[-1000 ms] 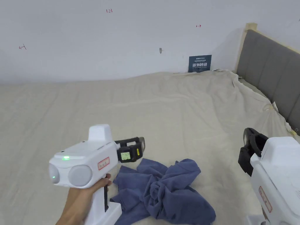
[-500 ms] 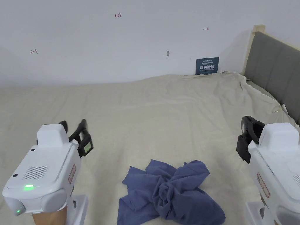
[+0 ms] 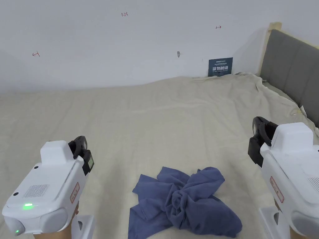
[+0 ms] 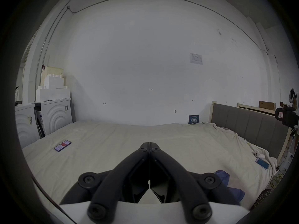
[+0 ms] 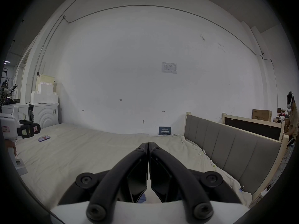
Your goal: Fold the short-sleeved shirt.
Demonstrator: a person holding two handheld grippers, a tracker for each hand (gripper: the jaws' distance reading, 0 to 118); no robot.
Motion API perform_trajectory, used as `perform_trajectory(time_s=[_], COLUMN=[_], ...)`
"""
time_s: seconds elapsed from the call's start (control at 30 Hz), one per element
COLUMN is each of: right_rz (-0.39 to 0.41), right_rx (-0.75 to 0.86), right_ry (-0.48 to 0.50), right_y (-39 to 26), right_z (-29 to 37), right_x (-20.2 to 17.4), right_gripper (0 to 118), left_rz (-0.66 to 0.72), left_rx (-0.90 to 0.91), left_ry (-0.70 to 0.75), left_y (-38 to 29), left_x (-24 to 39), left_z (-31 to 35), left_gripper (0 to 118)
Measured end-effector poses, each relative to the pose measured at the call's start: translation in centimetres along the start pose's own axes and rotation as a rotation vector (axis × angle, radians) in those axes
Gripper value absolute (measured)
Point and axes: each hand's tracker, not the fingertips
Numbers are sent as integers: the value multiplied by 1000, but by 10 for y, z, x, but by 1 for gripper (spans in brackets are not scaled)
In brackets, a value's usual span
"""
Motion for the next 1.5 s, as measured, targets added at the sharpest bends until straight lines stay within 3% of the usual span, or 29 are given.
perform_trajectory(time_s=[0.23,0.53,0.57,0.63,0.7,0.73,0.83,1.0,1.1,1.17,1.2,1.23,1.5], right_rz=[-6,-14,-17,-21,-18,-18,-14,-26,-30,-35,-38,-41,-93], right_rx=[-16,-49,-55,-68,-79,-85,-102,-123,-134,-143,-147,-150,-278], right_ry=[-1,-2,-4,-7,-10,-9,-6,5,11,14,16,18,32], right_y=[-8,-21,-23,-26,-29,-30,-35,-41,-45,-47,-48,-49,-59], right_z=[0,1,0,0,0,0,-2,-6,-9,-12,-13,-15,-56], right_x=[2,5,6,7,9,9,9,7,7,7,8,8,10], right_gripper=[0,0,0,0,0,0,0,0,0,0,0,0,0], left_rz=[62,206,217,209,173,148,113,104,-12,-26,-23,-8,82], left_rx=[-287,-798,-828,-890,-964,-984,-998,-1017,-1008,-992,-993,-990,-842], left_ry=[-47,-111,-111,-97,-101,-92,-80,-32,-37,-64,-73,-104,-169], left_y=[-16,-115,-127,-148,-165,-172,-187,-200,-198,-195,-194,-194,-166], left_x=[8,27,30,36,43,47,57,69,77,80,81,81,72], left_z=[-24,-57,-57,-61,-62,-62,-62,-67,-65,-62,-62,-62,-46], left_gripper=[0,1,5,30,67,75,78,71,64,36,15,4,0])
